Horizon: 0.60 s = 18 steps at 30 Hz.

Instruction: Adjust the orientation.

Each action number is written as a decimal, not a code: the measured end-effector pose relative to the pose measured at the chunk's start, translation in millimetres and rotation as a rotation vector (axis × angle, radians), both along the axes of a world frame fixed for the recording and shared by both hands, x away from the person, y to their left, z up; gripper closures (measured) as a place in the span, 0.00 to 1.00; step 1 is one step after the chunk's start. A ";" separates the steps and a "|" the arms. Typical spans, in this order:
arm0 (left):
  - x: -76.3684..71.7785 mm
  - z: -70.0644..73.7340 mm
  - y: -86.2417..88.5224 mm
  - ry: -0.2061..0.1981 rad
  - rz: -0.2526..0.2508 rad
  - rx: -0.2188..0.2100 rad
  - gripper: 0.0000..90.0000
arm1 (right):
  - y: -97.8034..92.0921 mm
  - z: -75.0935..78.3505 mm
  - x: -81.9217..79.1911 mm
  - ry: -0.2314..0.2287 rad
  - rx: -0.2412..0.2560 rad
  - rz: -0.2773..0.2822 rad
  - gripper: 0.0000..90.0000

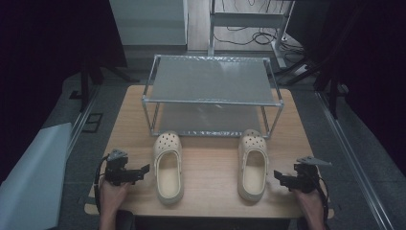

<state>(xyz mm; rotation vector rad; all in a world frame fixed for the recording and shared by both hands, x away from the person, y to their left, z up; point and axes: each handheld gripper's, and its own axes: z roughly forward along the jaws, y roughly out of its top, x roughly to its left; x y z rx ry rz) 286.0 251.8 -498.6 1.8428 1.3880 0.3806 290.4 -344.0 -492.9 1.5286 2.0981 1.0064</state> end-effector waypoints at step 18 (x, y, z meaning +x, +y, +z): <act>-2.1 5.0 -7.8 0.049 -0.031 0.034 0.00 | -3.3 -4.7 1.8 0.014 0.042 0.053 0.01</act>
